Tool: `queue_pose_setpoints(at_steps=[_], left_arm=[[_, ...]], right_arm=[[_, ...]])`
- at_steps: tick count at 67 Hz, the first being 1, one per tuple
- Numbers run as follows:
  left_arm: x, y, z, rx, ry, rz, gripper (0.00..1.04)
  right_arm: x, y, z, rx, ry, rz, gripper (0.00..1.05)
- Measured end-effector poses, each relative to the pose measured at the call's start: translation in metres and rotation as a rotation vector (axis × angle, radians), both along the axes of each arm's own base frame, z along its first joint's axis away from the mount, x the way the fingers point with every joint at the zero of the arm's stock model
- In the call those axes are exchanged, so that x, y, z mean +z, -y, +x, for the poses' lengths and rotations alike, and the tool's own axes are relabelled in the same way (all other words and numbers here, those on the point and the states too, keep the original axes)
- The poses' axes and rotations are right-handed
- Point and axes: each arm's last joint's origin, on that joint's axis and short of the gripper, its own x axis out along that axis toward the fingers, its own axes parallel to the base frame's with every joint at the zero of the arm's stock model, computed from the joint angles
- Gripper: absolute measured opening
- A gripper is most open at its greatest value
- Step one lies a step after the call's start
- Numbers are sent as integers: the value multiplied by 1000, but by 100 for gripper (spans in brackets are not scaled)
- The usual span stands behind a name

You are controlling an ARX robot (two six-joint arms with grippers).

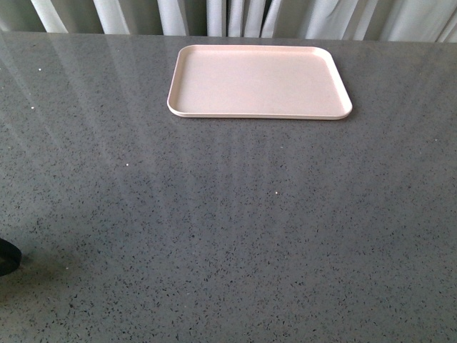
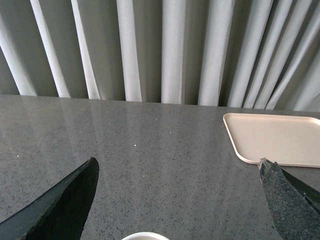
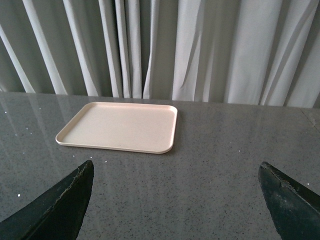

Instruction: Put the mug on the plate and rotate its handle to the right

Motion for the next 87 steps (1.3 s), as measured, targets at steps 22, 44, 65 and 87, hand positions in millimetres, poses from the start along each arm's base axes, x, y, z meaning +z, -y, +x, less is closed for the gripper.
queue_pose_setpoints(at_steps=[22, 44, 65, 87], left_arm=[[0, 0, 0, 0, 0, 0, 95], [0, 0, 0, 0, 0, 0, 95], [41, -20, 73, 155, -411, -147, 95], [16, -64, 77, 360, -568, -95, 95]], right_arm=[[0, 0, 0, 0, 0, 0, 96], [0, 0, 0, 0, 0, 0, 96], [0, 0, 0, 0, 0, 0, 96], [0, 0, 0, 0, 0, 0, 96]])
